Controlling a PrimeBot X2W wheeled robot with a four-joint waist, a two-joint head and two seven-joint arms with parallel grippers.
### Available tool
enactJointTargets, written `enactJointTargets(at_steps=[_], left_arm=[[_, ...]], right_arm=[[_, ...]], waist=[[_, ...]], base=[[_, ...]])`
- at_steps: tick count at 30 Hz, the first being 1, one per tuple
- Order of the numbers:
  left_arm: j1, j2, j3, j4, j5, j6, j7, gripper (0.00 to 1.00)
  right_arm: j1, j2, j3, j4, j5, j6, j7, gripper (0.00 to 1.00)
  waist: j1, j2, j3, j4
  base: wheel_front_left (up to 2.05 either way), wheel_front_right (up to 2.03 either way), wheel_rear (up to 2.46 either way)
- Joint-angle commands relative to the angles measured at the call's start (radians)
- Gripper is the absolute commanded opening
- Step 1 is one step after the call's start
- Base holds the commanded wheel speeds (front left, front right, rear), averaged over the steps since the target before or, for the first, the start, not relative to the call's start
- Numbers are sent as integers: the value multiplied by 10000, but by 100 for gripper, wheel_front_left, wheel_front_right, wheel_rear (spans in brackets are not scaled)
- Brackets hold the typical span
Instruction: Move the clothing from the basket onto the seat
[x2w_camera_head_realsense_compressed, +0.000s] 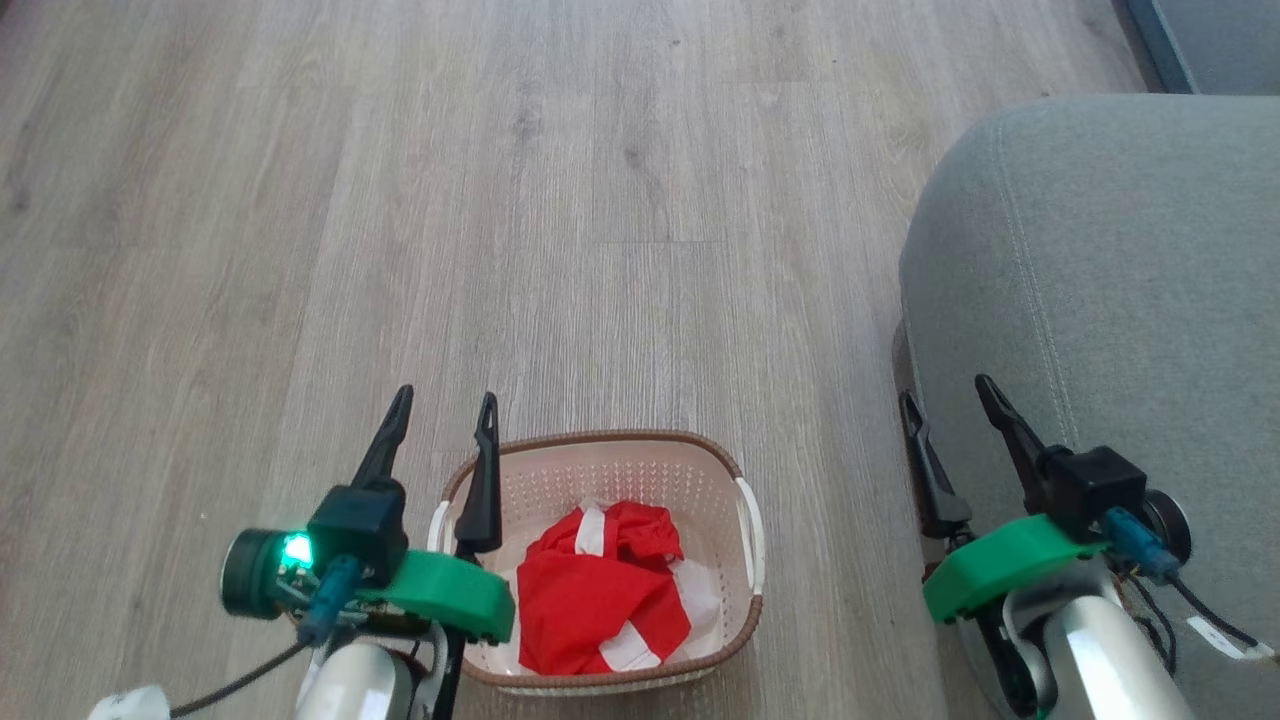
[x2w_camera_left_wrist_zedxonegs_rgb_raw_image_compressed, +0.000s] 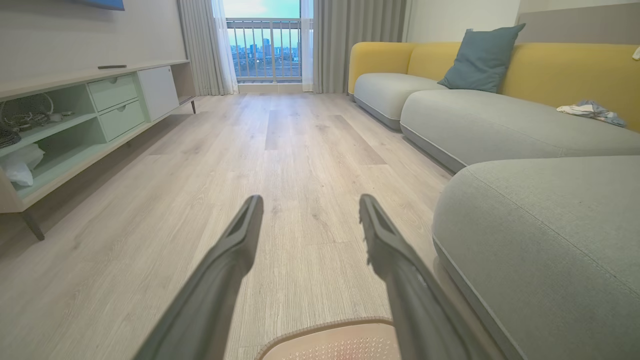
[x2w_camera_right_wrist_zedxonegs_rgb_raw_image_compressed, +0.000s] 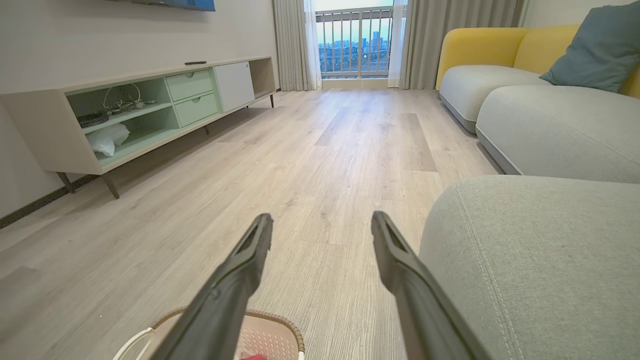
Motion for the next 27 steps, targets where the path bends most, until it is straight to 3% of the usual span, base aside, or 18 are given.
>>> enactJointTargets(at_steps=[1,11,27], left_arm=[[-174,-65,362,-285,388,-146,-200,100],[-103,-151,502,-130,804,-606,-304,100],[-55,-157,432,247,498,-778,-304,100]], right_arm=[[-541,66,294,-276,-366,0,-204,100],[-582,68,377,-119,-601,0,-310,100],[-685,68,428,88,-423,0,-310,100]], waist=[[0,0,4,1],[0,0,-10,-16],[0,0,25,-91]], base=[[0,0,0],[0,0,0],[0,0,0]])
